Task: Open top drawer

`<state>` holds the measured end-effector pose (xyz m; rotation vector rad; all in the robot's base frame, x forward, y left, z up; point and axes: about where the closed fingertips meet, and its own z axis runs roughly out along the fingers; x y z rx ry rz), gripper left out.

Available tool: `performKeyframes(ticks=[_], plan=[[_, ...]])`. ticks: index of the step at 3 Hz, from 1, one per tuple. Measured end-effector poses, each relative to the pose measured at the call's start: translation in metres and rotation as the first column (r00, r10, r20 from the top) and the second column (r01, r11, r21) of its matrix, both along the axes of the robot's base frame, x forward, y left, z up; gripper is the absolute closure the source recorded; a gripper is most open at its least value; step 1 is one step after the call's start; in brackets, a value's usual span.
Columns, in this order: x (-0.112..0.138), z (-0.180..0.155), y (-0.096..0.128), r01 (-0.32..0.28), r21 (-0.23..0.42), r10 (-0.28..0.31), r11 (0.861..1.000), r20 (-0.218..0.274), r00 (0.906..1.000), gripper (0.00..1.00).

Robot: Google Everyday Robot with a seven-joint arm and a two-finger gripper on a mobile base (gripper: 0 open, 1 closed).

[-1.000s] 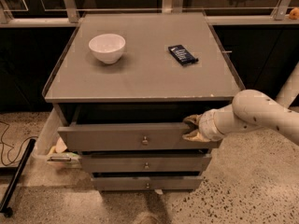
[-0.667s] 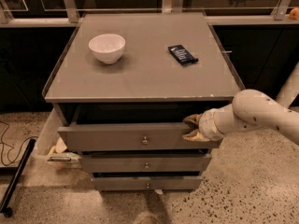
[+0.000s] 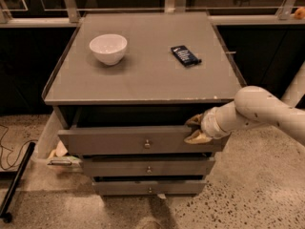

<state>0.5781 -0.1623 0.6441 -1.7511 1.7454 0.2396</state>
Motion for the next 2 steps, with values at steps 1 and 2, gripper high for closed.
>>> performKeyframes(ticks=[1,2], plan=[[0.0,0.0,0.0,0.0,0.0,0.0,1.0,0.0,1.0,0.38],[-0.025,-0.008,-0.013,-0.008,0.043,0.01,0.999,-0.047,0.9989,0.62]])
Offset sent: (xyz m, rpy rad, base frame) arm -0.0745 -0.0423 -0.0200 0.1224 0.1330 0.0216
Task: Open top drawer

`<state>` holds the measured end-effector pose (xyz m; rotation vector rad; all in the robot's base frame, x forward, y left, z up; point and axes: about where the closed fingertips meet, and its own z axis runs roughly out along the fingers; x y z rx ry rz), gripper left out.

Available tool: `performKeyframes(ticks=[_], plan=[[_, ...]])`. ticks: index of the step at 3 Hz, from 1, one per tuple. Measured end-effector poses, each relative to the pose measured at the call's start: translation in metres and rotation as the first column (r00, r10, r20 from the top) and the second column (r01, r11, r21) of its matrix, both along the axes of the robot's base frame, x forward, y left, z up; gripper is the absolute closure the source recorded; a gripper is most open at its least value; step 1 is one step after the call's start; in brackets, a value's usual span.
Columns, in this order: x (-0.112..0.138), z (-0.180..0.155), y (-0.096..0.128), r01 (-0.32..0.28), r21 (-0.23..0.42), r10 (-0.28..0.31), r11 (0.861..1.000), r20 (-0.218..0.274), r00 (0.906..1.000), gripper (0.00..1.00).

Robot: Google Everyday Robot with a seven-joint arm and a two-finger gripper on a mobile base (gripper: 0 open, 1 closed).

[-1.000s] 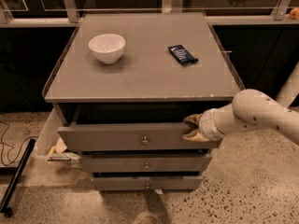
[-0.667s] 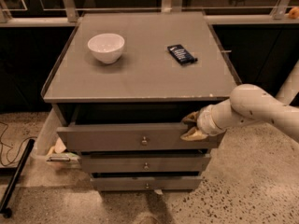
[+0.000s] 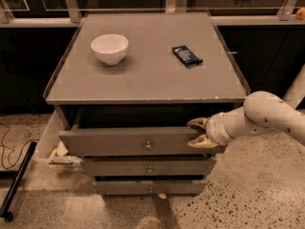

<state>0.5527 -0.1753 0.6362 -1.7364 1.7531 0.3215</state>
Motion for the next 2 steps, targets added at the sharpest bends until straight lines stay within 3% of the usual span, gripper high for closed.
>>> performKeyframes(ticks=[1,2], plan=[[0.0002,0.0041,0.0013,0.0,0.0,0.0,1.0,0.001,1.0,0.85],[0.0,0.0063,0.002,0.0,0.001,0.0,1.0,0.003,1.0,1.0]])
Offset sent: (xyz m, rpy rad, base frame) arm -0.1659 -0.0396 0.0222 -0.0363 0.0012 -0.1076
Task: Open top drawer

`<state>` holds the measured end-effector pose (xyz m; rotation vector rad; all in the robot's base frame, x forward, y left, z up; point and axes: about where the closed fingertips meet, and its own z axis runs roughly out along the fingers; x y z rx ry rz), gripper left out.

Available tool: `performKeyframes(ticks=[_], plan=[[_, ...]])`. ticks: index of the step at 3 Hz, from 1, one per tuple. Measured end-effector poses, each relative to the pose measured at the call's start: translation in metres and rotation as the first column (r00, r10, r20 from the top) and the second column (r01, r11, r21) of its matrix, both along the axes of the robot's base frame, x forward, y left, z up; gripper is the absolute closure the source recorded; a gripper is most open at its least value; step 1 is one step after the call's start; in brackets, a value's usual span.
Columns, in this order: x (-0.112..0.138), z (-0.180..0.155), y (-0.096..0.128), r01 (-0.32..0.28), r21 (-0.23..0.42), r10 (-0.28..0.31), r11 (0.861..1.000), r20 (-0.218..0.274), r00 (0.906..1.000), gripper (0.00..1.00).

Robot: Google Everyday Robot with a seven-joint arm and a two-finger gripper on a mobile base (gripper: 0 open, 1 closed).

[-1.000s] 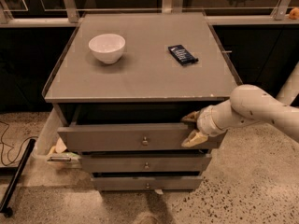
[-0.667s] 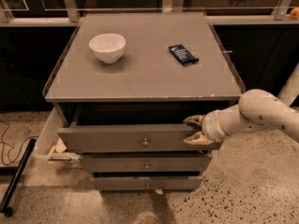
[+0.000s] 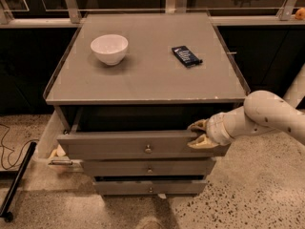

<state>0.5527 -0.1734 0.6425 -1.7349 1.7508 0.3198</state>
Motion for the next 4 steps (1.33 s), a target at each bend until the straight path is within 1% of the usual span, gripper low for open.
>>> performKeyframes(ticks=[1,2,4], plan=[[-0.0075,-0.0005,0.0002,0.006,-0.001,-0.006,1.0,-0.004,1.0,1.0],[-0.0174,-0.0014,0.001,0.019,0.002,-0.019,1.0,-0.011,0.9998,0.81],[-0.0174,-0.0014,0.0011,0.018,0.002,-0.018,1.0,-0.011,0.9998,0.34]])
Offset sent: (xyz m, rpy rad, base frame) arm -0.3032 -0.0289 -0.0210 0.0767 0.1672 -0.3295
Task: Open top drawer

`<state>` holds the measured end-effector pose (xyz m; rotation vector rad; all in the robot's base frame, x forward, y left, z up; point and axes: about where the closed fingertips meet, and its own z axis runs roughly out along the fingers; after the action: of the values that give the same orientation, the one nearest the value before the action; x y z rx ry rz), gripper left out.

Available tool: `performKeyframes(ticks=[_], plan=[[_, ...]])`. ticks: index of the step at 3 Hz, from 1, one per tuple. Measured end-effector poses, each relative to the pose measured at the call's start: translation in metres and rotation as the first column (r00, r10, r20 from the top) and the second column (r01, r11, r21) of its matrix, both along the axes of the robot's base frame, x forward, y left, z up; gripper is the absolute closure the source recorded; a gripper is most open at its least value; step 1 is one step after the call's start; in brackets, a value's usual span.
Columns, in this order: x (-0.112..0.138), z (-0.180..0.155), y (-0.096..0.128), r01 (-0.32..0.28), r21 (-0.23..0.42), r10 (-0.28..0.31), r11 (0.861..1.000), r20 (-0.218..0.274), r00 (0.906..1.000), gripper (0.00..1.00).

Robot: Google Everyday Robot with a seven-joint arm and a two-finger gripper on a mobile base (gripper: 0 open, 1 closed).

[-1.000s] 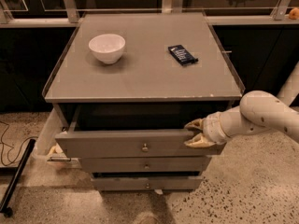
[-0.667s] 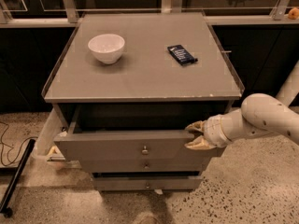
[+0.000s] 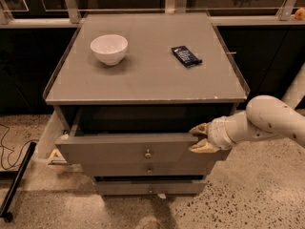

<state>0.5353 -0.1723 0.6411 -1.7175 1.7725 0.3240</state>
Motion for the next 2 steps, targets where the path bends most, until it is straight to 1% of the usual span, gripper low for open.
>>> performKeyframes(ticks=[1,2], plan=[[-0.001,-0.003,0.003,-0.03,0.029,0.031,0.999,-0.034,0.9989,0.11],[-0.03,0.001,-0.003,-0.065,0.031,0.067,0.997,-0.06,0.9959,0.15]])
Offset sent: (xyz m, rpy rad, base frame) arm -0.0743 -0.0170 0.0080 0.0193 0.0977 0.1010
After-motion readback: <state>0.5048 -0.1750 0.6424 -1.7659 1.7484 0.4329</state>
